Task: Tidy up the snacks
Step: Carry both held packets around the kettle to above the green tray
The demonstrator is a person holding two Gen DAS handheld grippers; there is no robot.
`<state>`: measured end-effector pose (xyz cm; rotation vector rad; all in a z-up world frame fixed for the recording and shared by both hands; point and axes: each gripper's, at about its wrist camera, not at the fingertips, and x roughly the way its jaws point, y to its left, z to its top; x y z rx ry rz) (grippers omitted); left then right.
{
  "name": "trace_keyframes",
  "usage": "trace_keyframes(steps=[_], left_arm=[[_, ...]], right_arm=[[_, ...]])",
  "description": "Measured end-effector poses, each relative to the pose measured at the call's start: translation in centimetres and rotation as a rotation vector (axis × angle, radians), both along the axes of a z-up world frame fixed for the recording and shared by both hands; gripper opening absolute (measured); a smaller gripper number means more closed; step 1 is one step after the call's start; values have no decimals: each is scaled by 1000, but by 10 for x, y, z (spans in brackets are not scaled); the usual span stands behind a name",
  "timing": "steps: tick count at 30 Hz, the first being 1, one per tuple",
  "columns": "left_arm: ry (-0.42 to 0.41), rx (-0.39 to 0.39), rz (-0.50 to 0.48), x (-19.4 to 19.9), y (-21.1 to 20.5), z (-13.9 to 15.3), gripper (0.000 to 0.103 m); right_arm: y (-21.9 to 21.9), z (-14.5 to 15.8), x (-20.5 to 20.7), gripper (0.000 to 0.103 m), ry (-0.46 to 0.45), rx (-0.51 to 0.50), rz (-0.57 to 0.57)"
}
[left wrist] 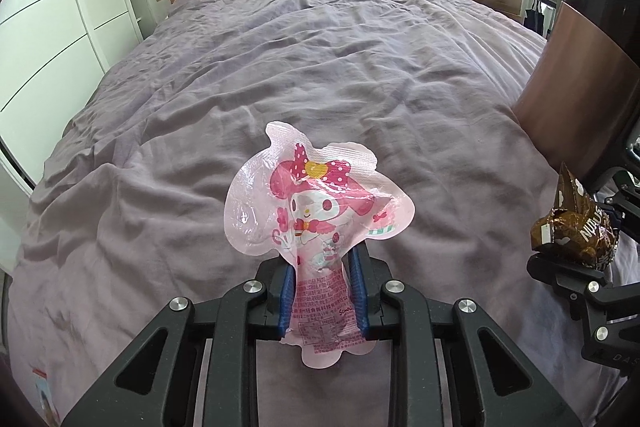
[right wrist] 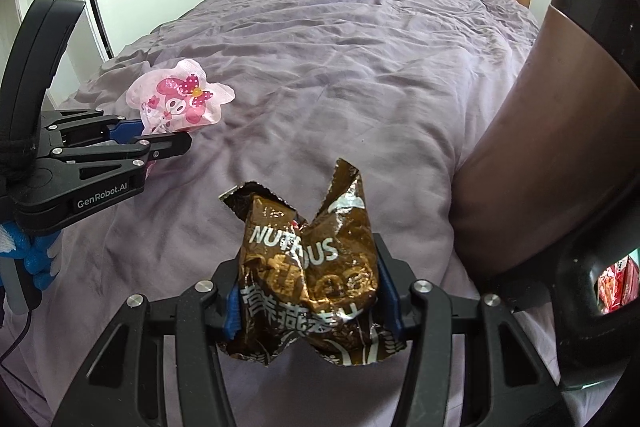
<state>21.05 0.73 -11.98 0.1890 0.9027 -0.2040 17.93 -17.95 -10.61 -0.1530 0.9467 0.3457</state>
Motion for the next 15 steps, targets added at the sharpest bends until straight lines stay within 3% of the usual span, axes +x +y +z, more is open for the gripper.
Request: trace_keyframes(steps=[15], left_arm=[[20, -19, -13, -41, 1, 18, 21]], right_arm=[[10, 16, -27, 103, 11, 21, 2]])
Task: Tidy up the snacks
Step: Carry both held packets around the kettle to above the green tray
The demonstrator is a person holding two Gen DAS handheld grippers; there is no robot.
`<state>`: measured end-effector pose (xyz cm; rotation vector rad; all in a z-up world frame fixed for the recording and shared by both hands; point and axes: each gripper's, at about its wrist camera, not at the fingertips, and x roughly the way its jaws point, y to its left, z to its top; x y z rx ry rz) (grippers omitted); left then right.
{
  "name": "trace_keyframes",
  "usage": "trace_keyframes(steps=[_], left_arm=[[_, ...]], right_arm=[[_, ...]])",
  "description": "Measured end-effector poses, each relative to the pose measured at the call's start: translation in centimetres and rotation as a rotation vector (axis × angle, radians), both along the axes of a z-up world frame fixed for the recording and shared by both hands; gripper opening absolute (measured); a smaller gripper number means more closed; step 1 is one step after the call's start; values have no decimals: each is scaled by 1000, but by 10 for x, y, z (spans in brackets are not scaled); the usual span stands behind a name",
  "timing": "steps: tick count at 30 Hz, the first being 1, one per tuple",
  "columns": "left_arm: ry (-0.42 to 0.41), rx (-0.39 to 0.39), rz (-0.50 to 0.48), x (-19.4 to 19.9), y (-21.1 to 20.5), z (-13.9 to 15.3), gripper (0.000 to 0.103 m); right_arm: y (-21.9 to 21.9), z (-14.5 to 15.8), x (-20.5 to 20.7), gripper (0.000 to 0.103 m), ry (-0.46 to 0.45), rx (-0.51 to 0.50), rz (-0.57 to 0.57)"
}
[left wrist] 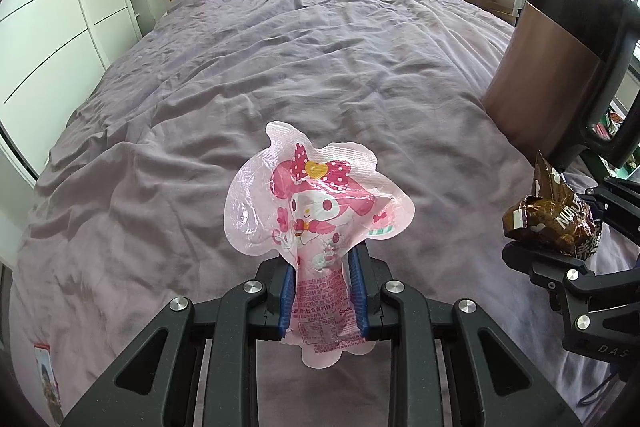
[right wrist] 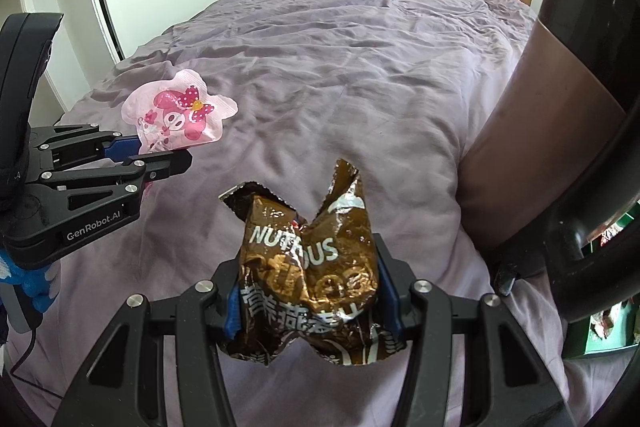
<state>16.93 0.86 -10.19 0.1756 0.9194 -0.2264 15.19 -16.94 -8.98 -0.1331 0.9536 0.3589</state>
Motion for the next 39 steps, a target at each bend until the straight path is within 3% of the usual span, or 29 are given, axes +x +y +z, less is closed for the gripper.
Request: trace_keyframes(steps=[23, 39], left_arm=[[10, -26, -60, -74, -19, 34, 21], [5, -24, -138, -121, -51, 57, 21]], right_arm=[[-14, 37, -69, 103, 0, 29, -55], [-53, 58, -116, 103, -36, 38, -132]])
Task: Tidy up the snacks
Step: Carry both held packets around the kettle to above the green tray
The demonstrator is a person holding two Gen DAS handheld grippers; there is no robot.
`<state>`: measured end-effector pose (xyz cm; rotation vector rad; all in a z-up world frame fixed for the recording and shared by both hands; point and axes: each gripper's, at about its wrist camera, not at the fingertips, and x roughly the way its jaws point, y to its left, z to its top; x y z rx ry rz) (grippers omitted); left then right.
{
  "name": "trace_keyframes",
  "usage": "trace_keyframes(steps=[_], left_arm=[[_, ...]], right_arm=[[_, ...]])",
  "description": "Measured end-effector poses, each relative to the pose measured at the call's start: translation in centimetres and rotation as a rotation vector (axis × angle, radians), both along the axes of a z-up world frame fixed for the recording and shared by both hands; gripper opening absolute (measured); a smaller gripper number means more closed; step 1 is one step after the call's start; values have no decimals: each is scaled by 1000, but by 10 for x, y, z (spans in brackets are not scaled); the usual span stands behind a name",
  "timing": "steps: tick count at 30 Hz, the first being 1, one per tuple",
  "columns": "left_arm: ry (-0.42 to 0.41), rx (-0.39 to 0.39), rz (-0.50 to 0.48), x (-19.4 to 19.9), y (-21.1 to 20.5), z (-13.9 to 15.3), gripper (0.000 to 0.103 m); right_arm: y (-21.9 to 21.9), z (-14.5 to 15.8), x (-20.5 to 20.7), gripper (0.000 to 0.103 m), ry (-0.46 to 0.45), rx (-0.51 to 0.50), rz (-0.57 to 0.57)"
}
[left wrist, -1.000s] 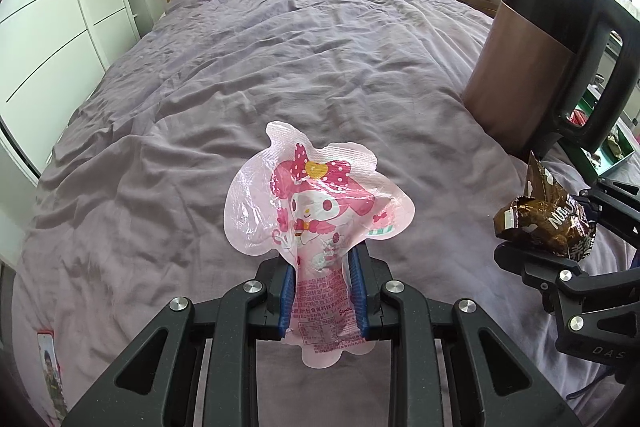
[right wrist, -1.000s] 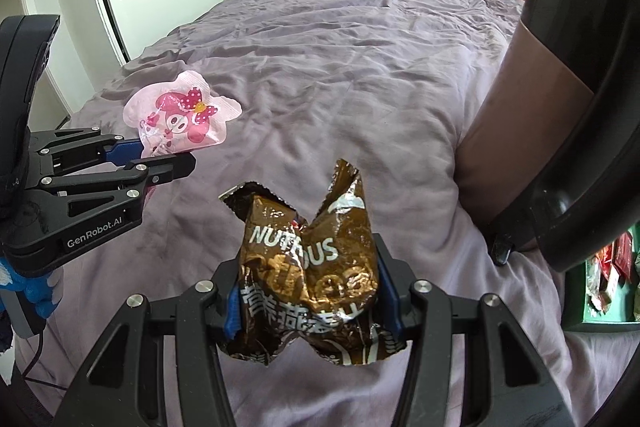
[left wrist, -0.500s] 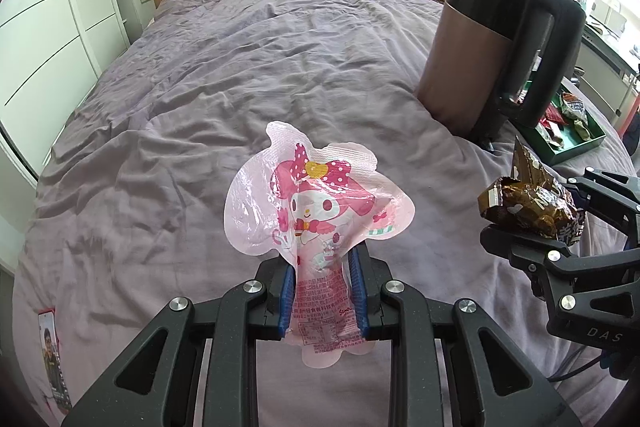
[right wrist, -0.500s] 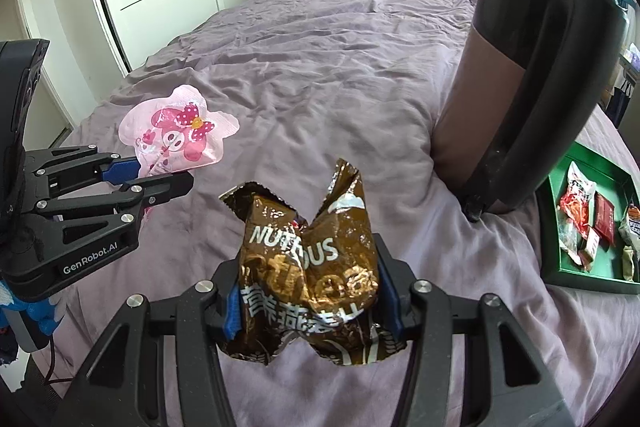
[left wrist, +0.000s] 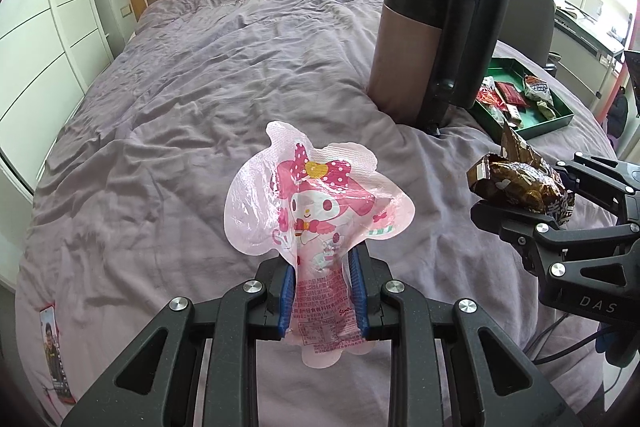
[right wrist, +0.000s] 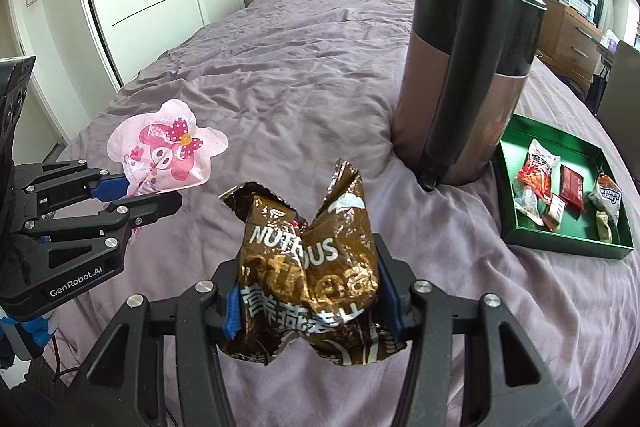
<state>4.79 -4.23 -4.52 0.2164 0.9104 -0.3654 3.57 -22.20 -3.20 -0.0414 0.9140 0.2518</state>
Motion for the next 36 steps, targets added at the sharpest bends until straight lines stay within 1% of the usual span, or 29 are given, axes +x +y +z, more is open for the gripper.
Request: trace_keyframes(steps=[7, 14, 26, 36], left_arm=[[4, 12, -30, -11, -21, 4, 21], [4, 20, -74, -18, -51, 8, 21], [-10, 12, -196, -26, -124, 22, 21], [-29, 9, -287, -12, -190, 31, 21]], right_arm=[[-29, 3, -15, 103, -13, 12, -54], [-63, 9, -26, 103, -27, 25, -113], [-138, 30, -44, 103, -85, 27, -252], [-199, 38, -41, 103, -121, 16, -356]])
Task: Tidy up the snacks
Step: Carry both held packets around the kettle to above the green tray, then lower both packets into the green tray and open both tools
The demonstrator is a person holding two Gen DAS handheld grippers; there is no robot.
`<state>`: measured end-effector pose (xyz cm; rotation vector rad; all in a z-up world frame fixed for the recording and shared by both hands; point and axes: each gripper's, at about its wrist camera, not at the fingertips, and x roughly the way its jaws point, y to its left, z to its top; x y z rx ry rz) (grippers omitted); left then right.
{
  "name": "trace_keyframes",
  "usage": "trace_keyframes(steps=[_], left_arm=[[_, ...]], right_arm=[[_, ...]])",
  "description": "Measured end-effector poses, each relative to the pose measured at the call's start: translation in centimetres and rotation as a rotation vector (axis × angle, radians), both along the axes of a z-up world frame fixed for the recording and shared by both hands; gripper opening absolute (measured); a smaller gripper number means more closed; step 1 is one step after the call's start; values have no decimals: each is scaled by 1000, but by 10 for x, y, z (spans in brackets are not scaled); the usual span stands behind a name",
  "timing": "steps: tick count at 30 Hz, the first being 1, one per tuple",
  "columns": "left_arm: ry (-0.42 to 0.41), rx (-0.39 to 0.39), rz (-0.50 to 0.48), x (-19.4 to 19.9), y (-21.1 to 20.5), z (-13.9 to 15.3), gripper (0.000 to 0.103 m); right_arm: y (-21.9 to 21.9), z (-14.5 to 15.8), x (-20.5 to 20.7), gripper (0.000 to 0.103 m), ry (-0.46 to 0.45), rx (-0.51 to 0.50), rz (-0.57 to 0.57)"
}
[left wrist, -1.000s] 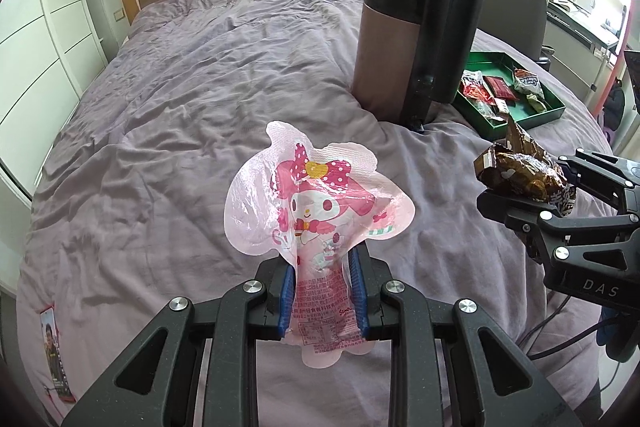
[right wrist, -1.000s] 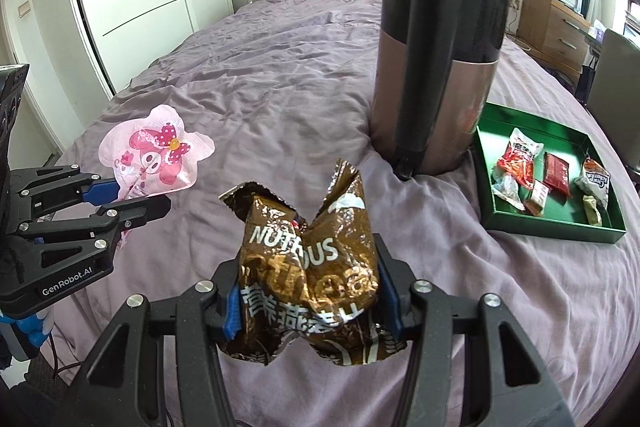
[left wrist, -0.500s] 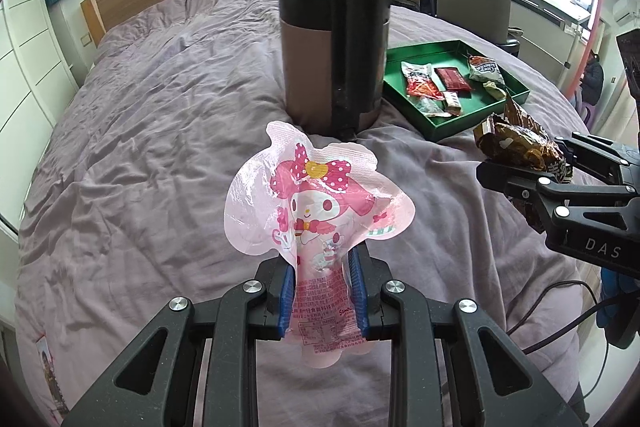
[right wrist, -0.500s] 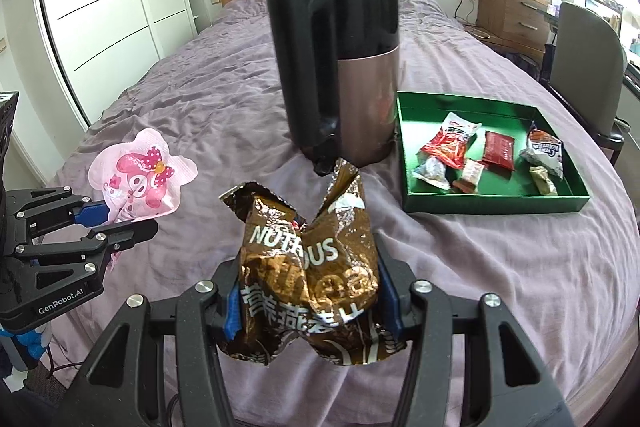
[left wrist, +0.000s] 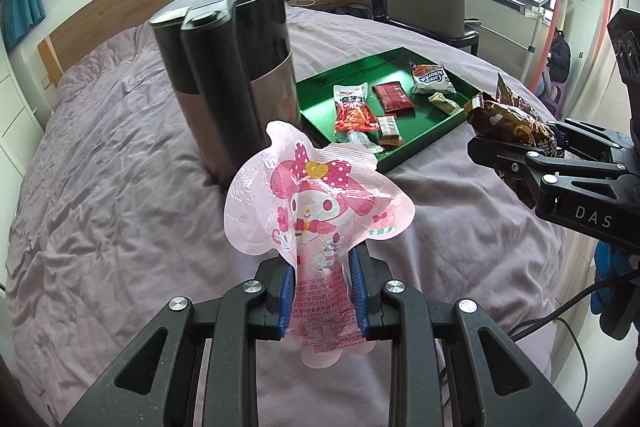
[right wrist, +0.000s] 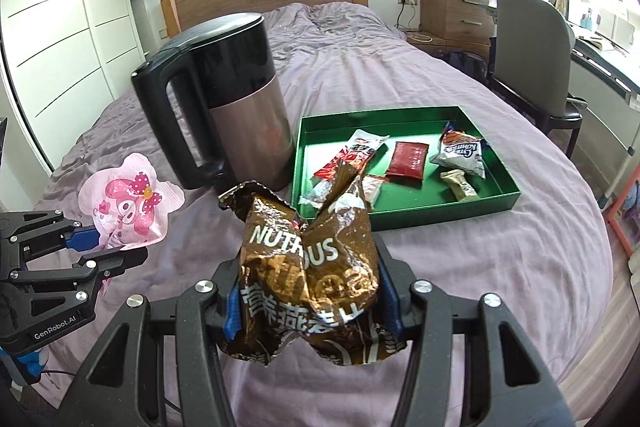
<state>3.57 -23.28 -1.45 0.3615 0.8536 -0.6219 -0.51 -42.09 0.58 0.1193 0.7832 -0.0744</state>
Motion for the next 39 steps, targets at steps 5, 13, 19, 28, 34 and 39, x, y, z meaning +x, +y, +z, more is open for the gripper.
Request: trace_keyframes(steps=[5, 13, 19, 28, 34, 39], left_arm=[[-1, 1, -26, 9, -27, 0, 21], [5, 26, -57, 25, -58, -5, 21], [-6, 41, -72, 42, -86, -5, 21], [-14, 19, -26, 87, -132, -14, 21], [-23, 25, 20, 118, -156, -34, 22], [-23, 50, 38, 132, -168, -55, 22]], right_arm=[[-24, -1, 6, 103, -5, -2, -31], [-60, -1, 18, 103, -23, -9, -76], [-85, 2, 39, 103, -47, -35, -91], [-111, -5, 95, 103, -81, -86, -71], [-124, -28, 131, 103, -69, -103, -49], [-133, -50, 148, 103, -45, -117, -42]])
